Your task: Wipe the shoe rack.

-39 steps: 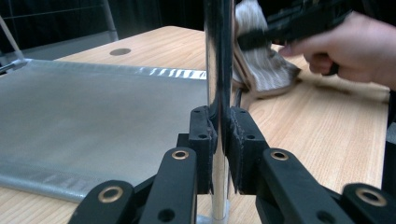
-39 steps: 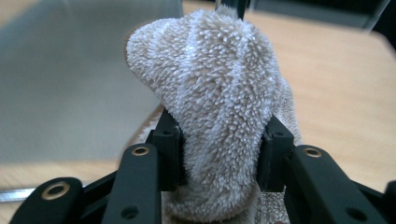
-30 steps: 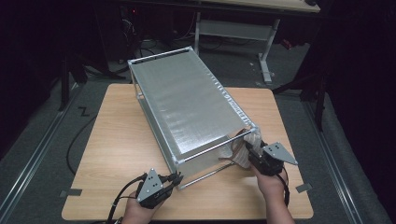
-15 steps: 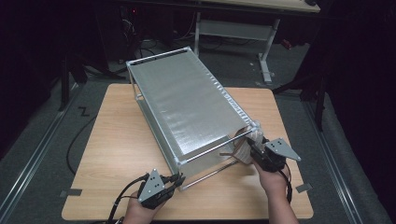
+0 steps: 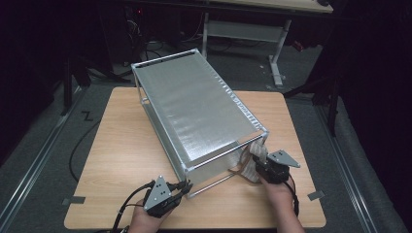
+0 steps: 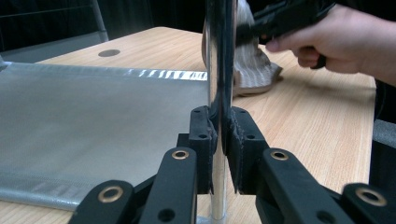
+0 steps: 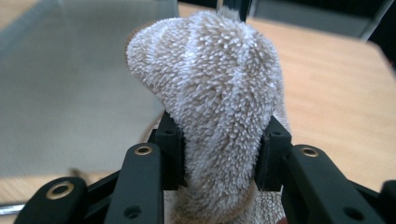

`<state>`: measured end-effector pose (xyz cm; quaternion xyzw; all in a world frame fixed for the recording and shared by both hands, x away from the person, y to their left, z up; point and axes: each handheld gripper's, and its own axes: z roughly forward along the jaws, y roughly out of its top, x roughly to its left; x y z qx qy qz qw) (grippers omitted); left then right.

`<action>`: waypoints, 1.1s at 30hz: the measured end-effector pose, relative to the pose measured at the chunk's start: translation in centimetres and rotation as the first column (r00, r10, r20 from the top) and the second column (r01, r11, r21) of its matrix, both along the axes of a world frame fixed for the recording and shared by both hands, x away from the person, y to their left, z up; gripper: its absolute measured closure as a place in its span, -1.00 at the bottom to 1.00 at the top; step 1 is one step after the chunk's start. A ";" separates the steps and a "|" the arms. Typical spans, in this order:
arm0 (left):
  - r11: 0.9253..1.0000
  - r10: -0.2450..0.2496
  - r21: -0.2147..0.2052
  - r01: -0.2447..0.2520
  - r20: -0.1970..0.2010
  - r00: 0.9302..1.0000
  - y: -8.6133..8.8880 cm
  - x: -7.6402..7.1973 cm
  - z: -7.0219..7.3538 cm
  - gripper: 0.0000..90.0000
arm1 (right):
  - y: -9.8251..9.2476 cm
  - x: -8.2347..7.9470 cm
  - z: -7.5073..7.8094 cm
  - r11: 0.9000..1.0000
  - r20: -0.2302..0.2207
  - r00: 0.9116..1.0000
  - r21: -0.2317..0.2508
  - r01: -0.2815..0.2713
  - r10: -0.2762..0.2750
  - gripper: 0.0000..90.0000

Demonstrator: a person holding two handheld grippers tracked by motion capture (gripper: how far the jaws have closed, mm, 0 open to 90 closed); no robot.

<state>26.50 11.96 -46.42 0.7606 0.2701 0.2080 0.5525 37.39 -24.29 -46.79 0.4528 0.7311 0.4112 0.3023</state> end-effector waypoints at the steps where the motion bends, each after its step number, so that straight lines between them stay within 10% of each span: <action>1: 1.000 0.000 0.000 0.000 0.000 1.000 0.0 0.0 0.0 0.79 | 0.0 0.1 -0.4 1.000 -0.022 1.000 -0.007 -0.001 0.001 0.36; 6: 1.000 0.006 -0.006 -0.006 -0.002 1.000 0.0 -0.1 0.0 0.79 | -0.2 0.8 -2.4 1.000 -0.153 0.988 -0.019 -0.008 0.005 0.34; 16: 1.000 0.004 -0.008 -0.004 -0.005 1.000 -0.2 -0.2 0.0 0.79 | -0.2 0.8 -1.7 1.000 -0.132 0.991 -0.022 -0.015 0.012 0.32; 24: 1.000 -0.005 -0.012 0.005 -0.008 1.000 -0.4 -0.4 -0.1 0.79 | 0.2 0.4 2.5 1.000 0.012 1.000 -0.007 -0.006 0.006 0.31; 33: 1.000 -0.012 -0.016 0.012 -0.005 1.000 -0.6 -0.6 -0.1 0.80 | 0.2 -0.4 5.7 1.000 0.147 0.989 0.008 -0.005 0.004 0.30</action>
